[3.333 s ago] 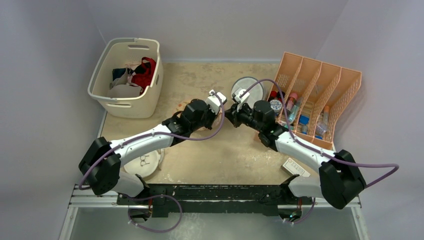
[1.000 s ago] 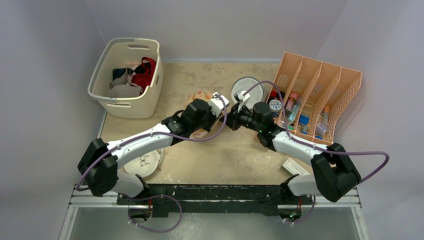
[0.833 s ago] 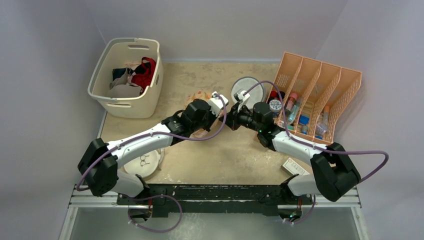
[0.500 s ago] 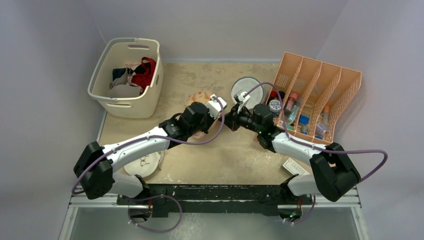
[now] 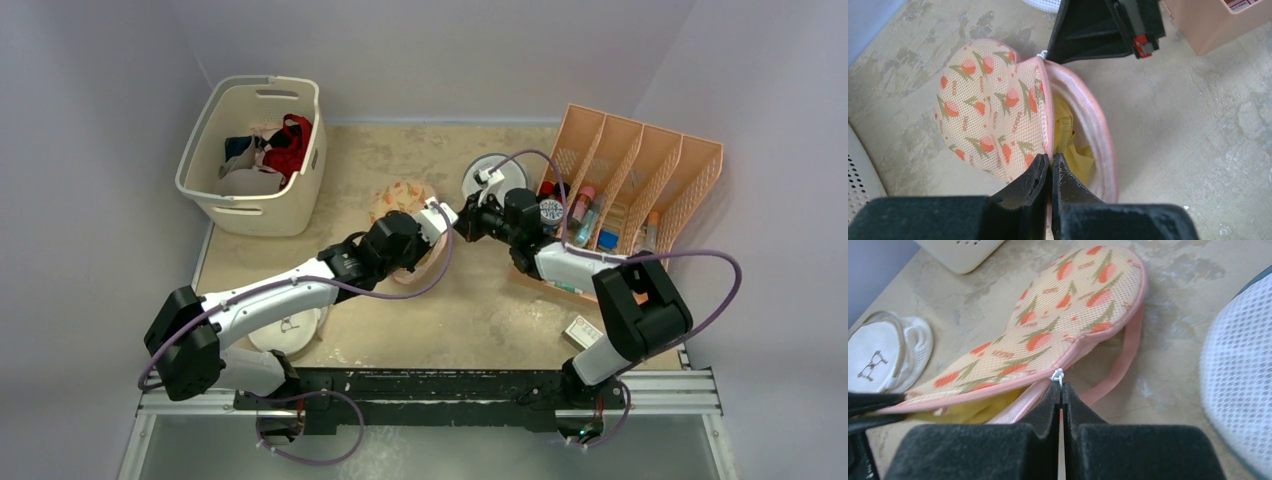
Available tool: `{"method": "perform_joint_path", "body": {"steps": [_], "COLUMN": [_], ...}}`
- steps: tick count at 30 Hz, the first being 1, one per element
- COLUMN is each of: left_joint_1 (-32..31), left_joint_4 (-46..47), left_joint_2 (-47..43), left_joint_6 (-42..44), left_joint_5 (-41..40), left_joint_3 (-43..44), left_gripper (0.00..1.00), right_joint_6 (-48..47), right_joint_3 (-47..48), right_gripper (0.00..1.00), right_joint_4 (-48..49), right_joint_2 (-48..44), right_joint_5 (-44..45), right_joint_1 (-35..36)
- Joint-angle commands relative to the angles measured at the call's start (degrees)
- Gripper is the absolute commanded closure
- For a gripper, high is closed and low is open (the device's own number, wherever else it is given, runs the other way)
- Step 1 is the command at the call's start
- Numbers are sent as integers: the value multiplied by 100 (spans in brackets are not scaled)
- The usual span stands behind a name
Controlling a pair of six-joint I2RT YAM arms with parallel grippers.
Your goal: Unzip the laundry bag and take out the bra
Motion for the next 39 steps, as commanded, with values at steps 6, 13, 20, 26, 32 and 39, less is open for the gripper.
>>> {"method": "perform_joint_path", "body": {"steps": [6,13,20,26,32,39], "left_joint_1": [-19,-18,-18,-9,0,63], "left_joint_4": [55,1,174,128,438,757], "left_joint_2": [-8,35,31,174,499,694], "left_joint_6": [89,-107,-979,-1505,-1448,-1372], "left_joint_5": [-191,132,-282,-646,-654,-506], "left_joint_3": [19,115,472,674,536,417], "left_gripper": [100,61,57,48,47,50], "right_joint_6": [-677,-572,-425,-427,-421,-532], "right_joint_3": [-26,-406,-454,-468,-455,-369], "right_gripper": [100,100,100,100,100,100], "right_joint_4": [1027,1702,1898,1865,1888,1830], "right_joint_2": [281,-41,44,-83,-32,51], "right_joint_5": [-8,-504,-728,-759,-826,-808], "right_joint_1": [-144,-121,-126,-114,-76,98]}}
